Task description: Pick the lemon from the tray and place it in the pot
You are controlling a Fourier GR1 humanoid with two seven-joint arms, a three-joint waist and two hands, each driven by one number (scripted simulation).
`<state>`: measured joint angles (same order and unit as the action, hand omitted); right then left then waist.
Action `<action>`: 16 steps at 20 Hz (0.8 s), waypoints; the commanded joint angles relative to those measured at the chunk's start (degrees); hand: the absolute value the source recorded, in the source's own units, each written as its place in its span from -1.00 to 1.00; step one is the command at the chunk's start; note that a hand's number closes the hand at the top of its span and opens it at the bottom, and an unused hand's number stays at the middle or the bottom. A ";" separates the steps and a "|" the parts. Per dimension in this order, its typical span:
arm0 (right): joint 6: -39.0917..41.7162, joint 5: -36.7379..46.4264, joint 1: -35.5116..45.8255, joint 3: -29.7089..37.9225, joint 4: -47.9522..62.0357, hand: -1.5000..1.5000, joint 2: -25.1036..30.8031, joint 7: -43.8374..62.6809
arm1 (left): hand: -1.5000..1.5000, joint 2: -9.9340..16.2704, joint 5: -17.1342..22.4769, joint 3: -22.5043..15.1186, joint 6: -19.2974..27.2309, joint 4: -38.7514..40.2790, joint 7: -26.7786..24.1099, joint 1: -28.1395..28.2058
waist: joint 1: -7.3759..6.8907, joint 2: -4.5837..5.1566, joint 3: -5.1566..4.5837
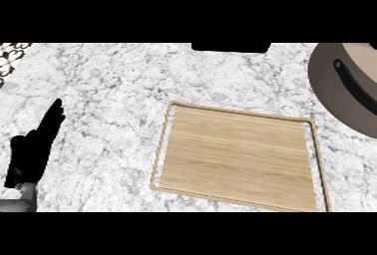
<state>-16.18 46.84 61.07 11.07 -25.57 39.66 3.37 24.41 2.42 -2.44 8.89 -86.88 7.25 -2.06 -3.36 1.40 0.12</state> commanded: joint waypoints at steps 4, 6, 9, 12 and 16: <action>-1.99 2.46 1.87 0.20 10.69 1.00 2.22 -4.59 | 0.00 -0.86 -1.04 -0.59 0.04 0.52 0.31 -2.16 | -1.45 0.84 0.11; -2.55 -0.56 2.17 3.27 11.88 1.00 1.41 -5.00 | 0.00 -0.74 -0.52 -1.00 -1.09 -0.87 -1.15 0.52 | -2.46 0.89 0.18; -0.18 -2.99 2.74 5.70 14.00 -1.00 1.51 -6.04 | 0.00 -1.47 -1.87 -1.50 0.04 1.26 0.47 -2.61 | -1.90 1.27 0.23; 1.99 -5.96 1.64 8.67 15.08 -1.00 3.42 -10.32 | 0.00 -1.39 -1.31 -0.90 -0.29 0.68 -0.99 -0.87 | -2.19 1.17 0.28; -1.49 -6.57 1.03 9.56 15.46 -1.00 0.75 -12.95 | 0.00 -2.03 -1.10 -0.88 -0.33 1.04 -0.39 -2.88 | -2.39 1.37 0.28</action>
<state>-16.63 41.43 62.16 19.23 -11.09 41.33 -7.31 22.96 1.48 -3.13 8.48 -86.22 6.83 -4.06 -5.49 2.60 0.40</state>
